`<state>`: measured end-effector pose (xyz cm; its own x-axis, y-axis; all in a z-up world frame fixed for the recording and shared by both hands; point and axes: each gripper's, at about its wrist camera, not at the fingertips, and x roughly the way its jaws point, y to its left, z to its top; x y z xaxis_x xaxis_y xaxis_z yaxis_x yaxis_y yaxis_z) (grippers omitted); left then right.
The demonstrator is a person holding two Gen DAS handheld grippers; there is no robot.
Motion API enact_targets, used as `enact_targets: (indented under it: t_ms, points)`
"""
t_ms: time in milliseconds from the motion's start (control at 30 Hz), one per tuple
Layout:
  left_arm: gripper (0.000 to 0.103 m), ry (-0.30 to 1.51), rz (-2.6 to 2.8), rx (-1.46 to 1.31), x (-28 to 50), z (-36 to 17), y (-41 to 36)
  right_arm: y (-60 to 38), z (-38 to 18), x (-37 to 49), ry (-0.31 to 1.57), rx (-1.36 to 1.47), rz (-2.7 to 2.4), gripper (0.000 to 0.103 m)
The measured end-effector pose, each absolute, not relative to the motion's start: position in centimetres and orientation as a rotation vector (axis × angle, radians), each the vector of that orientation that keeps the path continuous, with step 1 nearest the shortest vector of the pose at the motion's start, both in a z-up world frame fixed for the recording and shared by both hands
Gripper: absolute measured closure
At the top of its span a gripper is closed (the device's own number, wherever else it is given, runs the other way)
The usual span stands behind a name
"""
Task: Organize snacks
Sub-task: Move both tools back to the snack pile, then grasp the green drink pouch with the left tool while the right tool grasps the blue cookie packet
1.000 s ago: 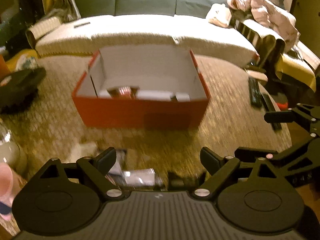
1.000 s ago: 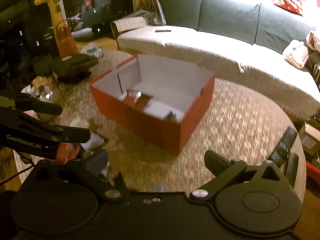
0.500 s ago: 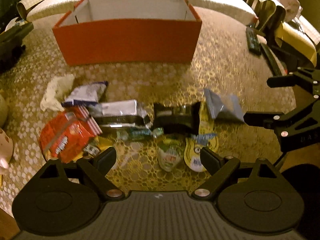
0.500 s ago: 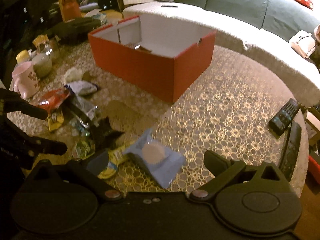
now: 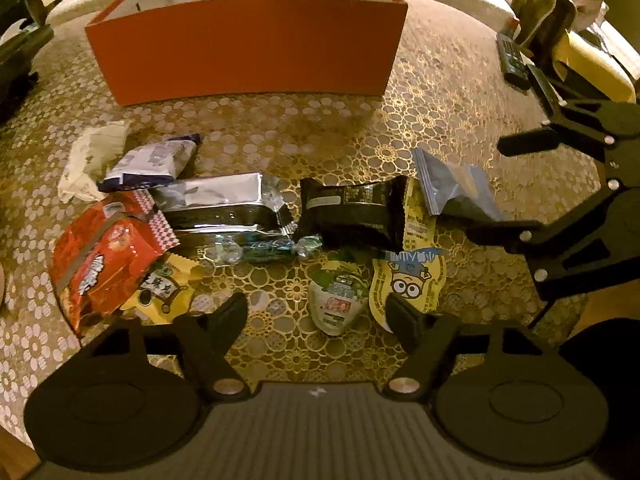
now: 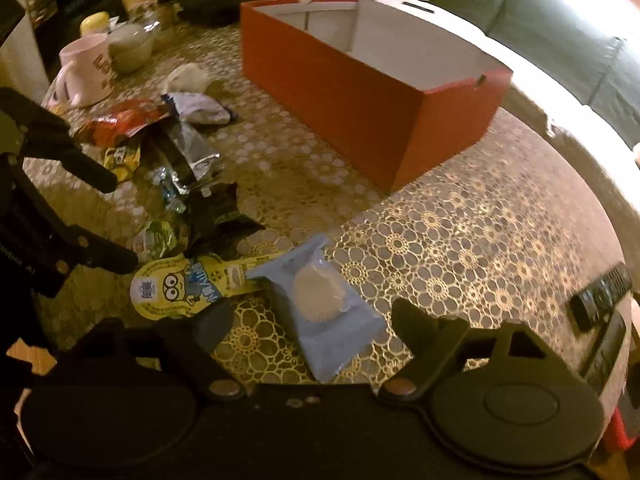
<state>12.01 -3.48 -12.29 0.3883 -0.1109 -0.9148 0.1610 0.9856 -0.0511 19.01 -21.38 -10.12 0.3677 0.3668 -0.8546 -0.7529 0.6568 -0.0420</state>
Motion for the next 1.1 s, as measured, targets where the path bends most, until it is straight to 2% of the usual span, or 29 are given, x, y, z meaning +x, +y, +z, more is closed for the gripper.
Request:
enact_targets:
  t_ms: [100, 267, 367, 533, 767, 1100]
  points:
    - [0.039, 1.176, -0.177, 0.055, 12.3, -12.9, -3.6, -21.0, -10.6, 19.5, 0.943, -0.504, 0.784, 0.024]
    - [0.042, 1.175, -0.198, 0.051, 12.6, -13.2, -3.7, -20.4, -11.3, 20.0, 0.934, -0.559, 0.831, 0.029]
    - [0.049, 1.174, -0.219, 0.033, 12.8, -13.2, -3.6, -20.2, -11.7, 20.5, 0.941, -0.561, 0.841, 0.032]
    - [0.057, 1.172, -0.253, 0.003, 12.8, -13.3, -3.4, -20.3, -12.1, 20.8, 0.956, -0.531, 0.840, 0.043]
    - [0.068, 1.178, -0.286, -0.069, 12.9, -13.5, -2.6, -20.5, -12.2, 20.4, 0.946, -0.505, 0.816, 0.051]
    - [0.070, 1.180, -0.255, -0.108, 12.8, -13.5, -1.6, -20.2, -11.4, 19.4, 0.935, -0.479, 0.764, 0.064]
